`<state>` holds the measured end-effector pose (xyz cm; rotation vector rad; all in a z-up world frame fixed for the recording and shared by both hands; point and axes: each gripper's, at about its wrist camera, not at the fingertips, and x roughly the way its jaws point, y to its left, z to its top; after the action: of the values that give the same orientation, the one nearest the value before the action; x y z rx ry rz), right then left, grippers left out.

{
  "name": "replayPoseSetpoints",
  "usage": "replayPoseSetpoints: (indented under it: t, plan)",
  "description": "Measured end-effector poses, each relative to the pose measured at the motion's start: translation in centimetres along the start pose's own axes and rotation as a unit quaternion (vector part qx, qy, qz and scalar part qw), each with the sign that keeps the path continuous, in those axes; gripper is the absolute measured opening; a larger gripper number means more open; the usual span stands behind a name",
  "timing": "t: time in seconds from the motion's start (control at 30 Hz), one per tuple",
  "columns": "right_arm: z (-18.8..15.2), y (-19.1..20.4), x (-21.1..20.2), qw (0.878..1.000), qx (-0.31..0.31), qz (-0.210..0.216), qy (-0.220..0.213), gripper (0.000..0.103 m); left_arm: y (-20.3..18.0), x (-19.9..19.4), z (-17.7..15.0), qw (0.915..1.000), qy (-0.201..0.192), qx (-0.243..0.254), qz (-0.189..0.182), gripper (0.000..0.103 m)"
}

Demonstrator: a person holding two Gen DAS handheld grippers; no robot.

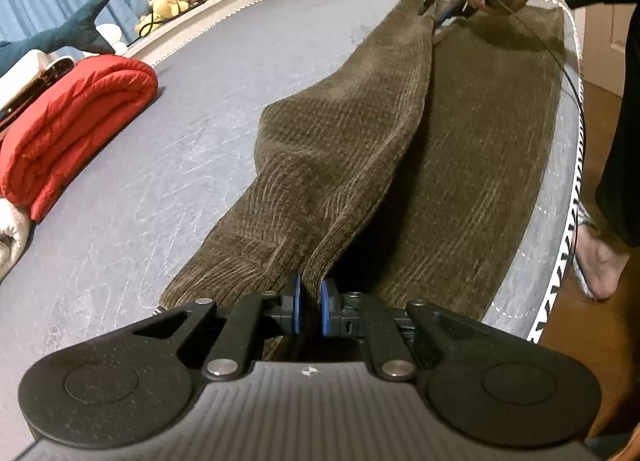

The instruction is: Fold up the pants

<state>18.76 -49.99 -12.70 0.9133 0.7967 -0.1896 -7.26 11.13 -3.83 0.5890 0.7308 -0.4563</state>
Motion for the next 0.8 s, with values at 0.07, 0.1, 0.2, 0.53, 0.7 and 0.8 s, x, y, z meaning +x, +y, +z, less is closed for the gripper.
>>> replayPoseSetpoints:
  t: [0.07,0.1,0.2,0.53,0.7,0.8]
  plan:
    - [-0.1,0.2,0.0,1.0,-0.008,-0.006,-0.006,0.02,0.1,-0.1,0.1,1.0,-0.001,-0.002,0.002,0.011]
    - [-0.1,0.3,-0.1,1.0,-0.012,-0.007,-0.01,0.016,0.2,-0.3,0.2,1.0,-0.003,-0.004,0.004,0.011]
    - [0.3,0.1,-1.4,1.0,-0.009,0.003,-0.026,0.002,0.5,-0.7,0.3,0.9998,-0.011,-0.011,0.01,0.011]
    - [-4.3,2.6,-18.2,0.987,-0.11,-0.047,-0.103,0.001,2.5,-5.0,-1.4,0.9986,-0.034,0.035,0.021,0.01]
    - [-10.0,-2.6,-19.9,0.984,-0.11,-0.138,-0.011,0.005,1.7,-4.5,-4.4,0.9916,0.066,0.05,-0.1,0.015]
    - [-9.2,-6.4,-19.9,0.992,-0.048,-0.114,0.005,0.007,1.2,-5.4,-4.5,0.9901,0.049,0.057,-0.118,0.017]
